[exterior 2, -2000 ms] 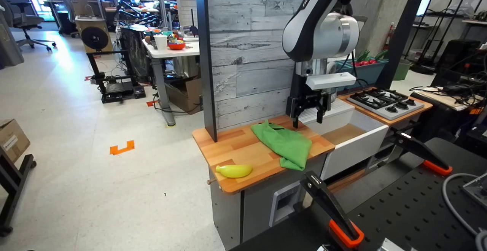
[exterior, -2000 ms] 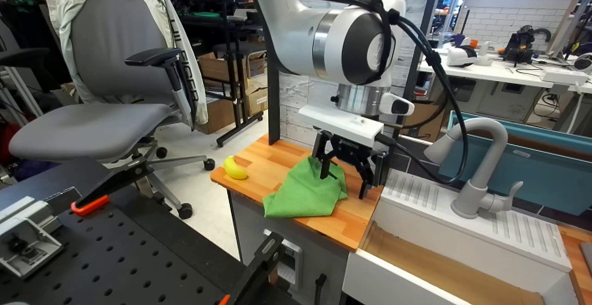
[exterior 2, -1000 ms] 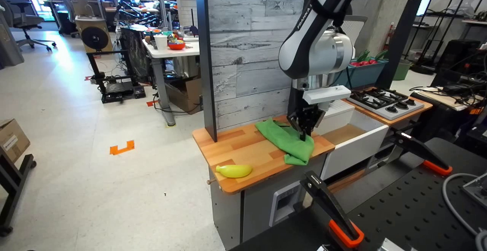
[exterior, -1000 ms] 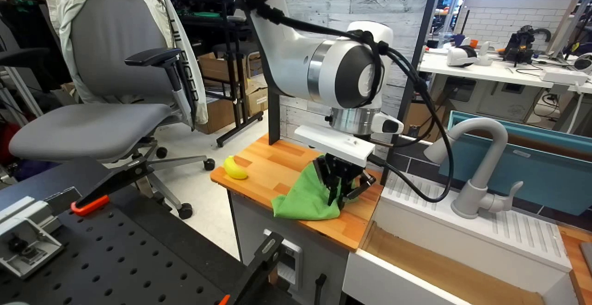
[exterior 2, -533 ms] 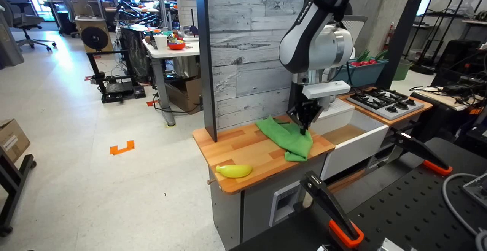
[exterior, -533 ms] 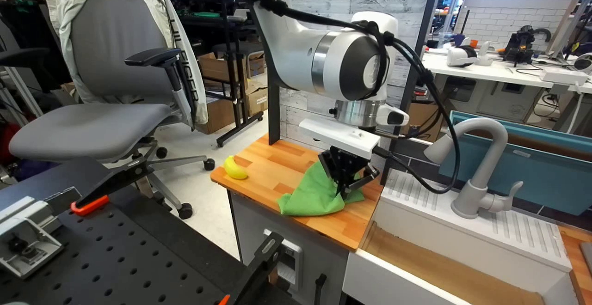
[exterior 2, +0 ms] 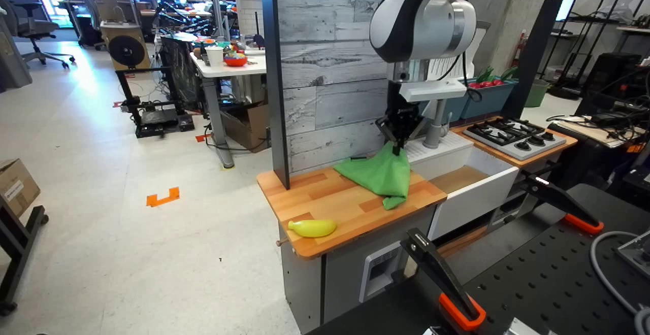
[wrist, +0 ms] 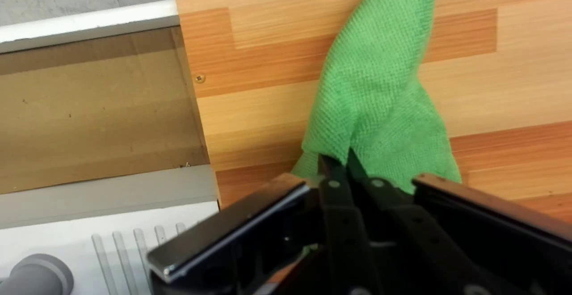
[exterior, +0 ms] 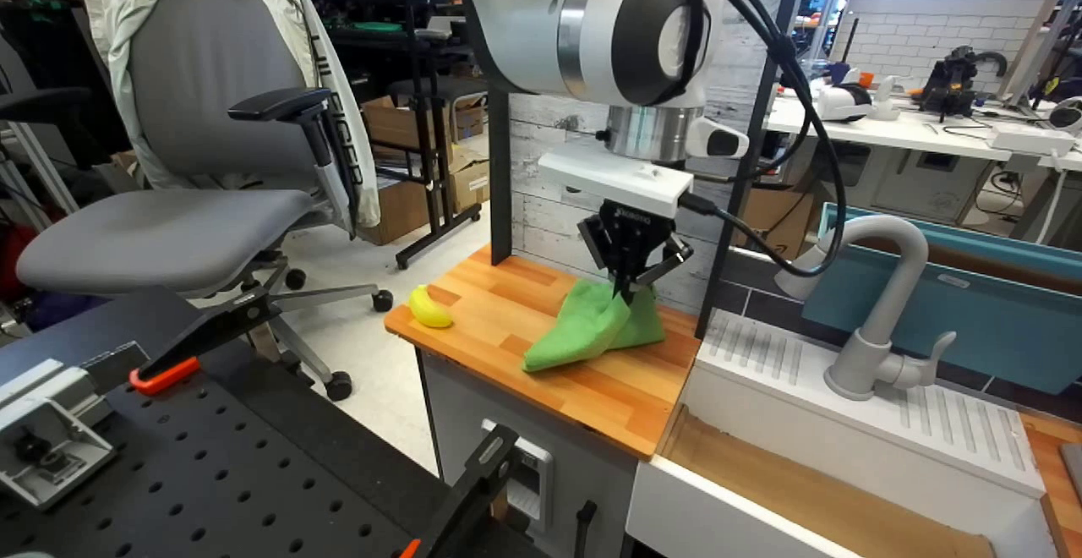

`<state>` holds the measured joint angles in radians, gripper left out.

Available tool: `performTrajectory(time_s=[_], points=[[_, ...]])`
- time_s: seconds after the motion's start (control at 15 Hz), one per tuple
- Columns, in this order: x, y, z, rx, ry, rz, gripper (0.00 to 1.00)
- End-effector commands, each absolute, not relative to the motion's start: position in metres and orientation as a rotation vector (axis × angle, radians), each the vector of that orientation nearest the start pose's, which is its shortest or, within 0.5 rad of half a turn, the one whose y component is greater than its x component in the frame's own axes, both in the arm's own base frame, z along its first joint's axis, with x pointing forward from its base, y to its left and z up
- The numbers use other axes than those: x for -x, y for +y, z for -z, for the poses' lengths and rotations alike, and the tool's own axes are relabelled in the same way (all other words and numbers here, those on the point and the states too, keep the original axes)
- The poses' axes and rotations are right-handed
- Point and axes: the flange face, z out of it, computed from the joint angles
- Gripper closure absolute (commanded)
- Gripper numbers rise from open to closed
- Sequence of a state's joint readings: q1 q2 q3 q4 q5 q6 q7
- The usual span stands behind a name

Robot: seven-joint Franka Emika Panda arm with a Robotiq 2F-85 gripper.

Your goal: Unfold the green towel, then move the towel to the left

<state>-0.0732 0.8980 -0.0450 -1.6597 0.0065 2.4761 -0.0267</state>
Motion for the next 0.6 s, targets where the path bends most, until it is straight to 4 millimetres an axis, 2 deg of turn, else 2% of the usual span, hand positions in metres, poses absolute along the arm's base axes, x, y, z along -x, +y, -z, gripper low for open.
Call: performTrajectory(time_s=[0.0,0.27,0.53], points=[[-0.644,-0.058,-0.112,3.15,0.091,-0.086,0.99],[-0.652,-0.028,-0.13,3.148,0.066,-0.072,0.99],[-0.666,0.008,-0.128,3.154,0.048,-0.084,0.99]])
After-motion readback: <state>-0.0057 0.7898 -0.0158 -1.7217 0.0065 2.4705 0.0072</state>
